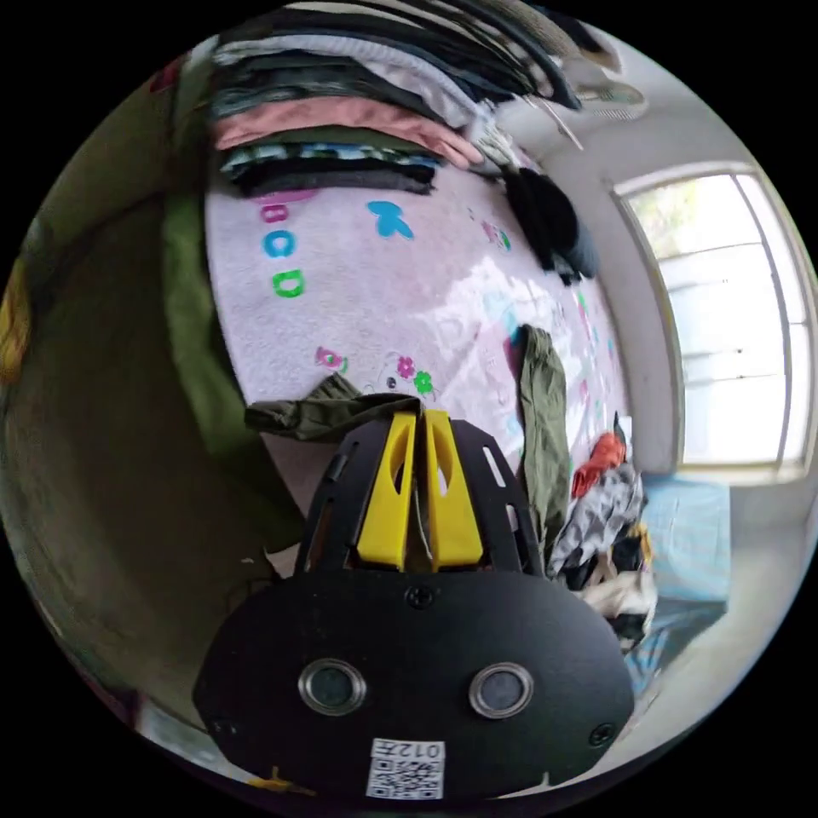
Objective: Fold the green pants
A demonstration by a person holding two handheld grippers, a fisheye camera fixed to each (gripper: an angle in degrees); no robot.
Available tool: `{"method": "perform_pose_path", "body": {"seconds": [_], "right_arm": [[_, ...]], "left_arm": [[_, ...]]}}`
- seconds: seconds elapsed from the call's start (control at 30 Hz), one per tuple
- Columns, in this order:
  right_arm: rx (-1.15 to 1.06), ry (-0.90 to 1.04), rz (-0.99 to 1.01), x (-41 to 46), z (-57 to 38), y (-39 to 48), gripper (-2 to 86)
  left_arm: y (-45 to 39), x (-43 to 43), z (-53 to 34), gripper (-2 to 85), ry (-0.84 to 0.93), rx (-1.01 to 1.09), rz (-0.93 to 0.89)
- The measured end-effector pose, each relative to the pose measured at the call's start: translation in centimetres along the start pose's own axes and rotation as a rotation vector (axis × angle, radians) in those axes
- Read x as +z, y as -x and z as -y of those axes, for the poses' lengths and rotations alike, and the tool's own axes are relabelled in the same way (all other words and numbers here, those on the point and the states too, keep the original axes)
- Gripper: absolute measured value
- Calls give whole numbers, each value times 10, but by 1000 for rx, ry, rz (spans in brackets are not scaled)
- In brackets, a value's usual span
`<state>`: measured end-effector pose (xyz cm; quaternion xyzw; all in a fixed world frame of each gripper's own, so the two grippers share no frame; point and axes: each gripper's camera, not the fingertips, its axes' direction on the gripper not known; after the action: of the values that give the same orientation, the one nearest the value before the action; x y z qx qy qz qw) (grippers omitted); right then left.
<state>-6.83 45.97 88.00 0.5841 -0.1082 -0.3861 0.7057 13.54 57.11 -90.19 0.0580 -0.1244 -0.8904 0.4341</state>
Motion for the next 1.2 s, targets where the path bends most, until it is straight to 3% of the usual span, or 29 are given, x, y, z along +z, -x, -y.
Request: {"method": "perform_pose_path", "body": {"seconds": [0.03,0.07,0.1,0.17,0.37,0.43,0.53,0.7,0.77,0.83,0.97,1.2], "right_arm": [[5,-7,16,10,6,-2,0],[8,-9,25,16,9,-3,0],[11,-6,45,28,16,-4,0],[5,-7,67,45,28,-3,0],[-46,-34,149,91,75,3,0],[-68,-57,192,105,98,6,1],[-129,-77,294,120,132,15,2],[-239,-131,408,145,180,45,3],[-278,-152,424,152,193,58,2],[-343,-154,407,162,206,78,2],[-413,-127,380,176,217,99,4],[-491,-254,213,178,228,116,49]], "left_arm": [[-13,9,5,7,62,94,39],[-37,27,11,6,184,225,201],[-57,40,11,4,209,304,424],[-83,56,8,3,178,400,628],[-125,121,-7,6,187,502,792],[-122,127,-12,9,176,499,777],[-105,95,-19,21,121,501,568],[-27,-11,-25,49,41,495,-78],[5,-37,-28,60,13,518,-227],[34,-56,-34,75,-33,488,-206],[55,-41,-62,146,-55,617,195],[19,30,-99,135,-75,896,385]]}}
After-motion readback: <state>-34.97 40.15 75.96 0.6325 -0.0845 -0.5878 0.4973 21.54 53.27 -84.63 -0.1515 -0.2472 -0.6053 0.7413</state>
